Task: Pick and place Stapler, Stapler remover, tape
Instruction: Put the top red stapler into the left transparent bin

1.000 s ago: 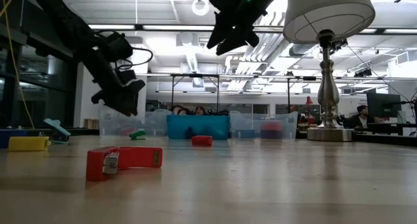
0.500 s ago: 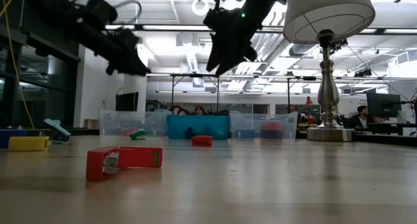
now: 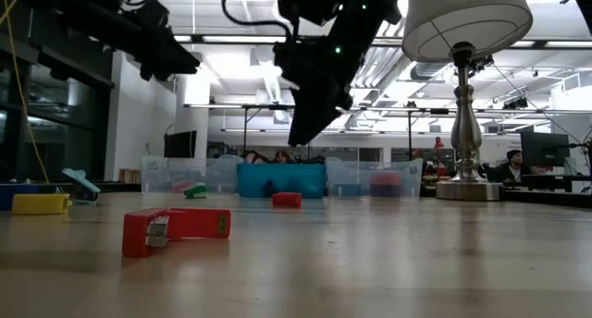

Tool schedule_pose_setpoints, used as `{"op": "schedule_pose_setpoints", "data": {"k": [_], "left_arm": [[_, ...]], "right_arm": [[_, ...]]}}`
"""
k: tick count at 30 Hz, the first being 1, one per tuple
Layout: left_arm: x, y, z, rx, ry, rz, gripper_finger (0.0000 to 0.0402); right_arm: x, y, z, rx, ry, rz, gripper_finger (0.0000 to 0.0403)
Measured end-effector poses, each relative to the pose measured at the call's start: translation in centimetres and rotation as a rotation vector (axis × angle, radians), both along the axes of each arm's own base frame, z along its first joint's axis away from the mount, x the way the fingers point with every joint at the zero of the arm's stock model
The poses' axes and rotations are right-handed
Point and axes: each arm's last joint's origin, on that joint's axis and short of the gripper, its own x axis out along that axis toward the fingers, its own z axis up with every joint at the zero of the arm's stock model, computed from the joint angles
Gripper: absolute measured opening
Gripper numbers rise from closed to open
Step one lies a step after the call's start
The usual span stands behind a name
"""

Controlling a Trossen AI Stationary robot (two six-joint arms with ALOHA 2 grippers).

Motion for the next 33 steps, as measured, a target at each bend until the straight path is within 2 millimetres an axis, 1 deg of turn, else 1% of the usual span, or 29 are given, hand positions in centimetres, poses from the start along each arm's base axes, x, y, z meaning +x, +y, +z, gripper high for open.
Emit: {"op": "schedule_pose_setpoints", "data": {"k": [6, 16, 19, 23, 28, 33], "left_arm": [[-0.4, -0.7, 0.0, 0.010, 0.026, -0.045, 0.0136], [-0.5, -0.9, -0.7, 0.004, 0.087, -0.100, 0.0136], [-0.5, -1.0, -0.8, 0.000, 0.097, -0.121, 0.0136], [-0.6, -1.1, -1.0, -0.016, 0.109, -0.126, 0.0136], [-0.6, -1.2, -1.3, -0.033, 0.130, -0.130, 0.0136], [-0.7, -1.2, -1.4, -0.031, 0.146, -0.135, 0.0136]], "right_arm": [[0.5, 1.2, -1.7, 0.013, 0.024, -0.044, 0.0203], [1.0, 2.9, -5.1, 0.032, 0.095, -0.063, 0.0201], [1.0, 3.2, -5.6, 0.049, 0.100, -0.097, 0.0201], [1.0, 3.4, -5.7, 0.104, 0.091, -0.132, 0.0200], [1.1, 2.8, -5.7, 0.262, 0.086, -0.159, 0.0201], [1.2, 1.1, -5.7, 0.289, 0.064, -0.223, 0.0200]]}}
